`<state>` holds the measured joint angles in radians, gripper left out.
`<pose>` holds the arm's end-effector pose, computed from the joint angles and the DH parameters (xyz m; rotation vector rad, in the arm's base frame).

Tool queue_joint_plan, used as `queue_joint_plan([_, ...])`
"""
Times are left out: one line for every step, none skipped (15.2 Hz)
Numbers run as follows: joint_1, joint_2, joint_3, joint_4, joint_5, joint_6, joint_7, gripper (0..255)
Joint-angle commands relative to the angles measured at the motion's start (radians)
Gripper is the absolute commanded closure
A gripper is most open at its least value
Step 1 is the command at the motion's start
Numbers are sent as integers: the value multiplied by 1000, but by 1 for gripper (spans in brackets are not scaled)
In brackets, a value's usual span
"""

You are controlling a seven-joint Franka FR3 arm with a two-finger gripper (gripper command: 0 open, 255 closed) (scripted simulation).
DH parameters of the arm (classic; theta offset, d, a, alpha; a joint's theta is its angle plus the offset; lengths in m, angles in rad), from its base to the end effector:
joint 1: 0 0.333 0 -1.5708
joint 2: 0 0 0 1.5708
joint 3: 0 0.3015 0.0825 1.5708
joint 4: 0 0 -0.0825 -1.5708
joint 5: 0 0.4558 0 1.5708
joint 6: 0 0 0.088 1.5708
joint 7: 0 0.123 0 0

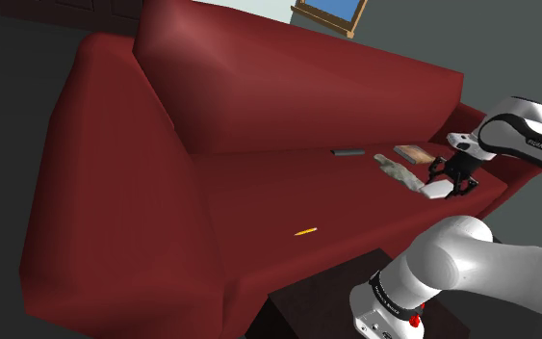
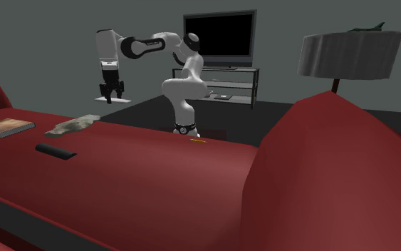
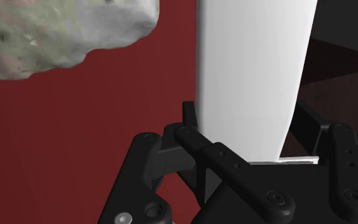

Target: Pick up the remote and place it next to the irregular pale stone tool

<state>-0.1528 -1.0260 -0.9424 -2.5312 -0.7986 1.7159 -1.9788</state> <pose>0.1638 -0.4066 0.4048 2.4486 1.9448 -0.0347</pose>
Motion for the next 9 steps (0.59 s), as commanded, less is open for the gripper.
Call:
queue_joint_plan([-5,-1,-20,-22,-18,22,3,255])
queue_joint_plan([-5,0,-30,-31,-27,34,5,255])
queue_joint_plan([-6,1,-41,-39,-36,45,7,255])
queue_joint_plan([-6,3,-52,-48,-45,57,9,255])
queue_joint_plan([-6,5,-63,-56,-54,69,12,255])
queue_joint_plan([-6,8,-74,-64,-63,81,14,255])
queue_joint_plan([-5,10,-86,-72,-72,93,16,255])
queue_joint_plan([-5,13,-98,-80,-82,105,19,255])
queue_joint_plan([-4,16,-110,-87,-91,117,21,255])
